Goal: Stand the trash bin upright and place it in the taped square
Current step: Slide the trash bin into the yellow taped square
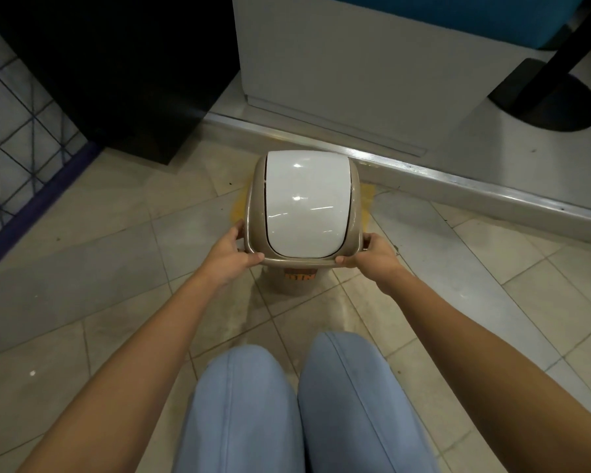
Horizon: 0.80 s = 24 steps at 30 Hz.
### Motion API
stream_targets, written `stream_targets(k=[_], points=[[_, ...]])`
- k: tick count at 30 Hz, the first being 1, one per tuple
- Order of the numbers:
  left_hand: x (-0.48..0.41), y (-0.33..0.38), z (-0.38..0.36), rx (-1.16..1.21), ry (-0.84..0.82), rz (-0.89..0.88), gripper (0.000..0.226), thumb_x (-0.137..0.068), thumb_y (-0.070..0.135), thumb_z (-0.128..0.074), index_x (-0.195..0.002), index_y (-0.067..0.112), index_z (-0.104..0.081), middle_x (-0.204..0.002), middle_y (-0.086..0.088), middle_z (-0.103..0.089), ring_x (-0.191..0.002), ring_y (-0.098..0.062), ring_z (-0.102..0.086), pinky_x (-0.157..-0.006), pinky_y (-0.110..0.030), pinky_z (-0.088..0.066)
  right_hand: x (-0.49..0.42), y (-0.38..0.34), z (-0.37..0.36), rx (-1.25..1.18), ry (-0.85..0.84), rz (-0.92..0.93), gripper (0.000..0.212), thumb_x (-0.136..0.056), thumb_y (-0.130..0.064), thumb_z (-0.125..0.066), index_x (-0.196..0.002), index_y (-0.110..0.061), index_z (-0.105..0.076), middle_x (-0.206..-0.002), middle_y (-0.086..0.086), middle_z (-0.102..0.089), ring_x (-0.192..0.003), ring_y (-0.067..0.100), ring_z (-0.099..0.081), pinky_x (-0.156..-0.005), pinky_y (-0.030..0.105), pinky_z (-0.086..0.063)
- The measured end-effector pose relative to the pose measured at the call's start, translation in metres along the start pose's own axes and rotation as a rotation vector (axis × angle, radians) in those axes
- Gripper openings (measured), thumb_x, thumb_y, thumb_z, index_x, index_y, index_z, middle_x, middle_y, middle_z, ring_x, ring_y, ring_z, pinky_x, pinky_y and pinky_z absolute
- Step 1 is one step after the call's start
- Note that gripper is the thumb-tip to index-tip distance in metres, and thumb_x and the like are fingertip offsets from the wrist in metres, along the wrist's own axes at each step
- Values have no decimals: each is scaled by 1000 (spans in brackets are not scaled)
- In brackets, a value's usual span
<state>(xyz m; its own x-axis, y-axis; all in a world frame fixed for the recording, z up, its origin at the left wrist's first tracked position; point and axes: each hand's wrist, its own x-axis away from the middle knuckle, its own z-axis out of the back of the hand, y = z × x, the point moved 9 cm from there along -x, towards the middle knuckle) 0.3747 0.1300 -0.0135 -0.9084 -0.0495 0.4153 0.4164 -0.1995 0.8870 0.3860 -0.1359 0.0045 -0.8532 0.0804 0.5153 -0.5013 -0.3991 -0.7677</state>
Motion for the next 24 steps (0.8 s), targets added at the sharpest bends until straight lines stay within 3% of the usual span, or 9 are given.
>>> stream_targets(k=[5,10,15,17,21,24], points=[[-11,6,2,-7,2,-29,84,-75,1,-69,-145,16,-25,-139,-8,-45,-123,-31,-49,-104,-49,-38,-6,-3,-1,-8,21,13,67,-68,-8,-78,-126,-9,-46,-103,-3,-54,-97,17,-49,-81,29,-41],[-19,11,3,-4,24,-48,83,-76,2,-68,-145,18,-25,-141,-5,-44,-126,-24,-45,-106,-45,-37,-8,-10,0,-1,57,55,66,-70,-10,-77,-129,-11,-47,-104,-5,-53,-96,14,-48,-81,27,-40],[-24,16,6,77,75,-84,77,-78,-1,-67,-143,16,-30,-136,-1,-47,-117,-25,-53,-101,-44,-43,-12,-15,0,-34,89,83,66,-72,-9,-76,-131,-12,-46,-110,-2,-56,-98,17,-52,-81,28,-44],[-25,18,7,75,105,-102,72,-79,2,-66,-142,16,-33,-132,2,-48,-110,-20,-56,-95,-34,-47,-14,-17,-1,-52,99,96,66,-72,-9,-75,-132,-12,-45,-109,-3,-56,-98,18,-53,-82,29,-44],[-29,18,11,94,181,-108,61,-81,6,-66,-137,13,-42,-116,5,-52,-83,2,-56,-60,-4,-46,-17,-20,-2,-67,132,128,69,-74,-11,-74,-135,-15,-42,-123,2,-58,-102,20,-56,-86,33,-45],[-32,14,7,190,194,-85,57,-83,2,-63,-136,12,-42,-112,2,-54,-83,-2,-58,-61,-10,-50,-16,-26,-1,-21,178,211,76,-75,-13,-73,-141,-19,-34,-131,5,-56,-112,25,-57,-93,38,-47]])
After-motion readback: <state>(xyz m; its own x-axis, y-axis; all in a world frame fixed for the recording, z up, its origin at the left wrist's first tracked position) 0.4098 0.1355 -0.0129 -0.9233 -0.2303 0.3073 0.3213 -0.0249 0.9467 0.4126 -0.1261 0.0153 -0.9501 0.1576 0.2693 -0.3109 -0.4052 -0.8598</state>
